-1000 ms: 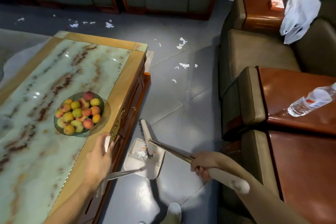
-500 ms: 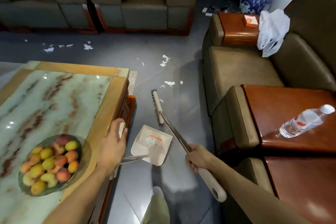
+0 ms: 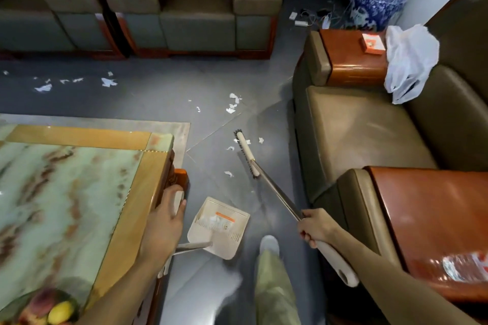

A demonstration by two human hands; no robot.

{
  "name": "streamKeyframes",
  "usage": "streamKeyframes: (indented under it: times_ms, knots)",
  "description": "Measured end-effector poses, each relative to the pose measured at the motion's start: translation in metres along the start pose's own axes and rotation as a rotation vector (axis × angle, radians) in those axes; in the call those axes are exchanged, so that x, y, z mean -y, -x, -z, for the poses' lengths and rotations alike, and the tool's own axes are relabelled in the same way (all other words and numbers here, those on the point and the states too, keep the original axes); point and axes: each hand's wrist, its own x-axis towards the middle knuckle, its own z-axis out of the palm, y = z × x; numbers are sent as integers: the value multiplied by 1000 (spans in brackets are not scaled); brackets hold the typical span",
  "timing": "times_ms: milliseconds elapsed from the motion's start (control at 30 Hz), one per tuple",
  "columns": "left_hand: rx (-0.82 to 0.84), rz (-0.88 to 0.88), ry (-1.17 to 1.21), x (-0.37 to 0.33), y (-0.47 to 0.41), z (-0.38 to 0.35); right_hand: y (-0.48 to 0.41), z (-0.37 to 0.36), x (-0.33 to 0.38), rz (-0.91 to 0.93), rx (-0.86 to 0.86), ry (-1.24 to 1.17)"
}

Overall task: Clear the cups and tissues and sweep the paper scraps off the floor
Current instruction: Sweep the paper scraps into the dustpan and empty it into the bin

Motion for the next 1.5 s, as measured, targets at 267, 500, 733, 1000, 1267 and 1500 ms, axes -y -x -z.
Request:
streamKeyframes:
  times_ms: [267, 500, 733, 1000, 1267, 1500]
  knots:
    - [44, 98, -90, -51, -126, -34, -137, 71, 117, 68, -13, 248]
    - [71, 155, -96, -73, -214, -50, -221, 117, 186, 23, -4, 465]
    - [24, 223, -54, -68, -256, -48, -265, 114, 218, 58, 144, 606]
    - [11, 176, -72, -63, -264, -47, -192, 81, 192, 60, 420, 625]
    - [58, 76, -49, -60, -229, -46, -100, 88, 157, 1, 502, 475]
    - [183, -47, -23, -38, -188, -21, -47, 72, 108, -73, 350, 252]
